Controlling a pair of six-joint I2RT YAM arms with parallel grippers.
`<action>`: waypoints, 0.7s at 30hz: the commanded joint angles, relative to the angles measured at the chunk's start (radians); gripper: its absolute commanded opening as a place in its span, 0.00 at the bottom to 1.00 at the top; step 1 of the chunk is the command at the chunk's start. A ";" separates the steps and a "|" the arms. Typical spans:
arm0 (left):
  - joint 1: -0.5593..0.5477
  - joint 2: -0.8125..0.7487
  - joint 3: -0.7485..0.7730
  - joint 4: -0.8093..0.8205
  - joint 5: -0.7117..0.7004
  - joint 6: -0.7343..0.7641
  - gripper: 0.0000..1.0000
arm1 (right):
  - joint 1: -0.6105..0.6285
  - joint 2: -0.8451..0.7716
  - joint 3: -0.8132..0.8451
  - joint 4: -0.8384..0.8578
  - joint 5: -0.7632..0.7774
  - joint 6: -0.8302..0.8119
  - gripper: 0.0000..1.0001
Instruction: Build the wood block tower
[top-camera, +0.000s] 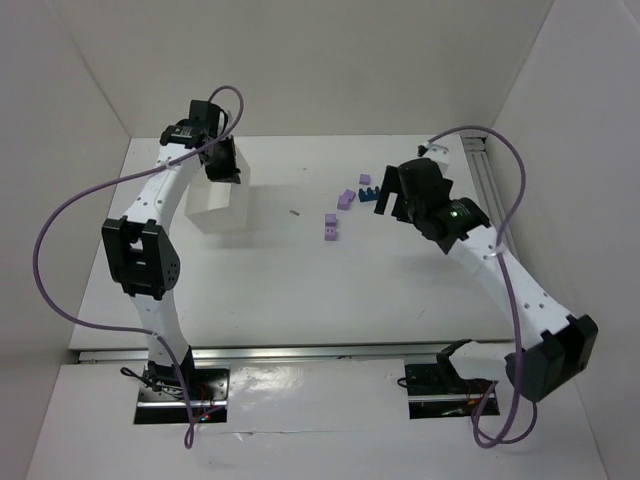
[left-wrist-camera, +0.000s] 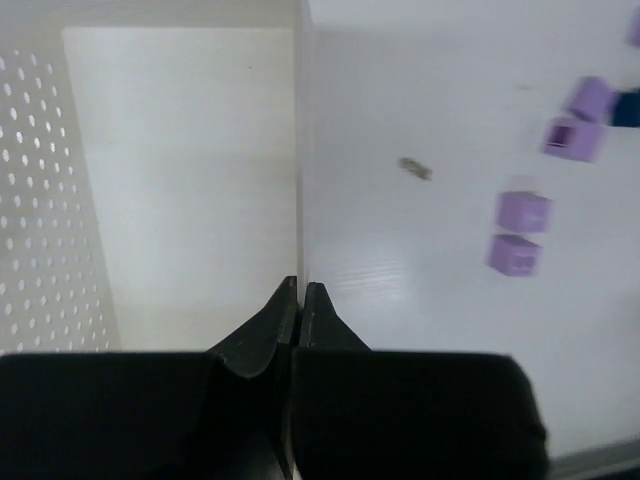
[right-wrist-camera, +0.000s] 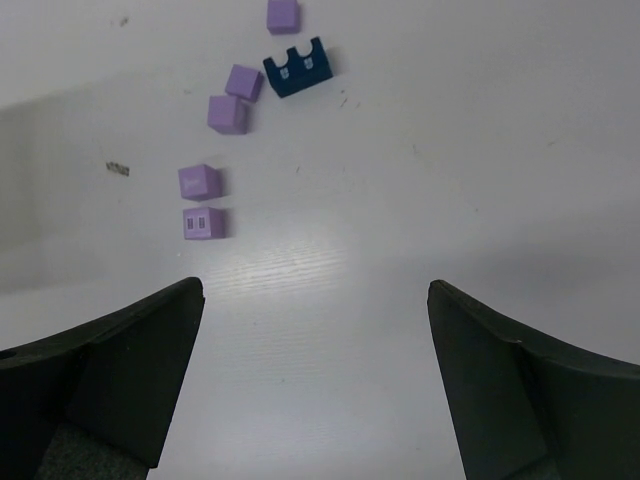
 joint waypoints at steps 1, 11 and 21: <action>-0.005 0.018 0.007 -0.046 -0.288 0.055 0.00 | 0.006 0.111 -0.016 0.129 -0.119 -0.022 1.00; 0.057 0.098 -0.062 0.024 -0.497 0.055 0.00 | 0.086 0.492 0.091 0.223 -0.152 -0.031 1.00; 0.106 0.162 -0.029 0.017 -0.438 0.046 0.05 | 0.162 0.708 0.171 0.302 -0.162 -0.011 1.00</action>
